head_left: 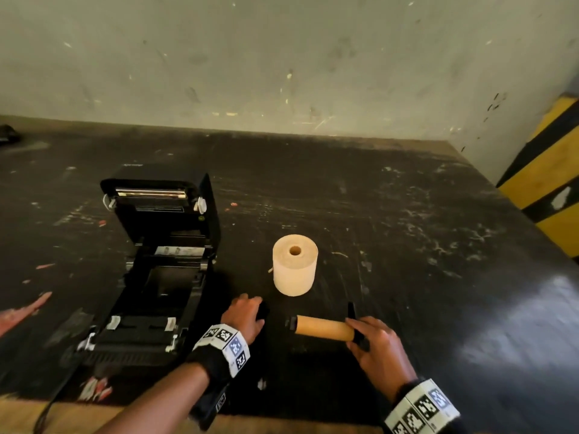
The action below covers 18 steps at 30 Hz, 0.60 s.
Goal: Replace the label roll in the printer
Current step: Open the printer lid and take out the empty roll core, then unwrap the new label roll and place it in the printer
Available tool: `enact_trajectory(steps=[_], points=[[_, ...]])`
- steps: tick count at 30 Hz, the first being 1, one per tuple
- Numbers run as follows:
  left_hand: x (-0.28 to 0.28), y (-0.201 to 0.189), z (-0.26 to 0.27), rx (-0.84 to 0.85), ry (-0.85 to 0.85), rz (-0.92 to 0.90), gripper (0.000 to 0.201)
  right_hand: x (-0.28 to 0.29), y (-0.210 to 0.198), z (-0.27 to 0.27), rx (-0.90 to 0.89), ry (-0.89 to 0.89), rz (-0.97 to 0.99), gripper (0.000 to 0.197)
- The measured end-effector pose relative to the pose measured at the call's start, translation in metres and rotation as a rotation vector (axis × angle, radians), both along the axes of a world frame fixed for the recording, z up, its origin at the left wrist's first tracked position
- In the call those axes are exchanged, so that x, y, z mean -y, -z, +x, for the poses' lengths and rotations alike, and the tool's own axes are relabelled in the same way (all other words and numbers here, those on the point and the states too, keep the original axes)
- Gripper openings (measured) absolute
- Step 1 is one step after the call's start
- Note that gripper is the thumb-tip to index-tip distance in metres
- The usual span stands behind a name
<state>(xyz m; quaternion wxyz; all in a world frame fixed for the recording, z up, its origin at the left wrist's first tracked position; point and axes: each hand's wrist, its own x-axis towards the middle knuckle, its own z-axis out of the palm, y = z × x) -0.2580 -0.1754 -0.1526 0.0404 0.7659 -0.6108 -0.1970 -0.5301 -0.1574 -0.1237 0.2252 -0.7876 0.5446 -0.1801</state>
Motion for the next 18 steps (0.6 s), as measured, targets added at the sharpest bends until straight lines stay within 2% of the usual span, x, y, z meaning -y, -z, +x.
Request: enact_trajectory(steps=[3,5,6,8,10,11,13,15,18], points=[[-0.001,0.000,-0.003,0.004,-0.030,0.009,0.042,-0.002,0.001,-0.006,0.018,0.008,-0.001,0.041],[-0.002,-0.004,-0.010,-0.026,-0.035,-0.053,0.036,-0.002,0.004,-0.011,-0.010,-0.021,0.014,0.042],[-0.005,-0.008,-0.015,-0.095,-0.026,-0.122,0.032,-0.003,0.007,-0.013,-0.020,-0.035,0.037,0.043],[-0.004,-0.023,-0.029,-0.380,0.022,-0.252,0.024,0.002,0.010,-0.014,-0.019,-0.036,0.035,0.046],[-0.005,-0.043,-0.042,-0.621,0.131,-0.171,0.024,0.008,0.011,-0.010,-0.018,-0.041,0.033,0.047],[-0.006,-0.049,-0.046,-0.640,0.204,-0.093,0.028,0.011,0.012,-0.008,-0.021,-0.047,0.042,0.047],[-0.008,-0.052,-0.052,-0.476,0.354,-0.037,0.041,0.013,0.011,-0.004,-0.017,-0.054,0.042,0.044],[-0.009,-0.053,-0.054,-0.260,0.449,-0.077,0.042,0.014,0.010,-0.001,-0.020,-0.058,0.004,0.043],[-0.005,-0.062,-0.053,-0.197,0.484,-0.104,0.037,0.020,0.004,-0.001,-0.054,-0.067,-0.019,0.042]])
